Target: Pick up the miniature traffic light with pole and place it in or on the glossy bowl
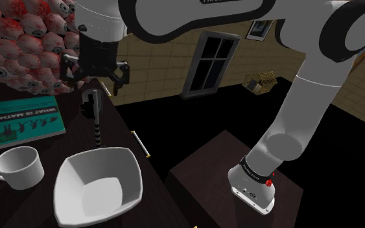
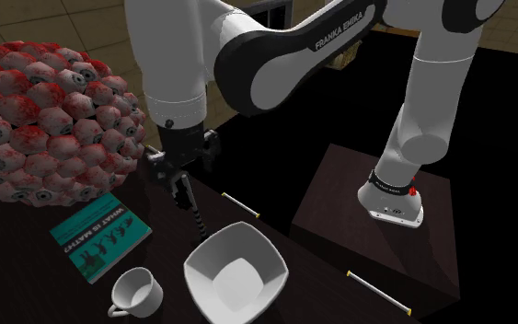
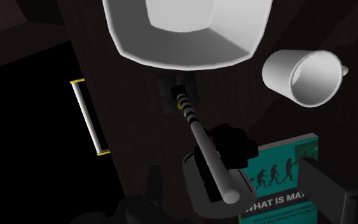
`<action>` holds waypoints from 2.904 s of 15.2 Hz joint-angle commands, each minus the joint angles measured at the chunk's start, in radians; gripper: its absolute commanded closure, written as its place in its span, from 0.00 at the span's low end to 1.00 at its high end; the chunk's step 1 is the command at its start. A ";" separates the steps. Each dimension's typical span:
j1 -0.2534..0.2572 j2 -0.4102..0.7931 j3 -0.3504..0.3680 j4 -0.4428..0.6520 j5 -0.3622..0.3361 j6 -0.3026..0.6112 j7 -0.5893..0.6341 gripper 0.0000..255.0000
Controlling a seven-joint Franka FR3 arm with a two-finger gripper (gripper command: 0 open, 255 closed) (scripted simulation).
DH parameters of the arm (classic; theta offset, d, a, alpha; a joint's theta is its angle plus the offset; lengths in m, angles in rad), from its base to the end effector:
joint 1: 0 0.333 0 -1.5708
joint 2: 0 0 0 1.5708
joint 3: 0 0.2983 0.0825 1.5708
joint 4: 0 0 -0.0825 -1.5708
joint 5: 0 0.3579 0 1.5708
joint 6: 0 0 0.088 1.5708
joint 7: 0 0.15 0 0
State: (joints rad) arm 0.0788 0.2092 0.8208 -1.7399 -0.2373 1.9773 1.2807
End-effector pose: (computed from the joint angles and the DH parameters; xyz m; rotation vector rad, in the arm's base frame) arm 0.4057 0.4342 0.4414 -3.0437 0.4849 -0.1667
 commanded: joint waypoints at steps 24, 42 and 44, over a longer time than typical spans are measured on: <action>0.051 0.106 -0.027 0.005 -0.096 0.069 0.073 1.00; 0.058 0.074 -0.007 0.184 -0.055 -0.129 0.032 1.00; 0.062 0.075 -0.006 0.213 -0.054 -0.156 0.029 1.00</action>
State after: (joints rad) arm 0.1388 0.2827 0.8144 -1.5418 -0.2911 1.8346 1.3115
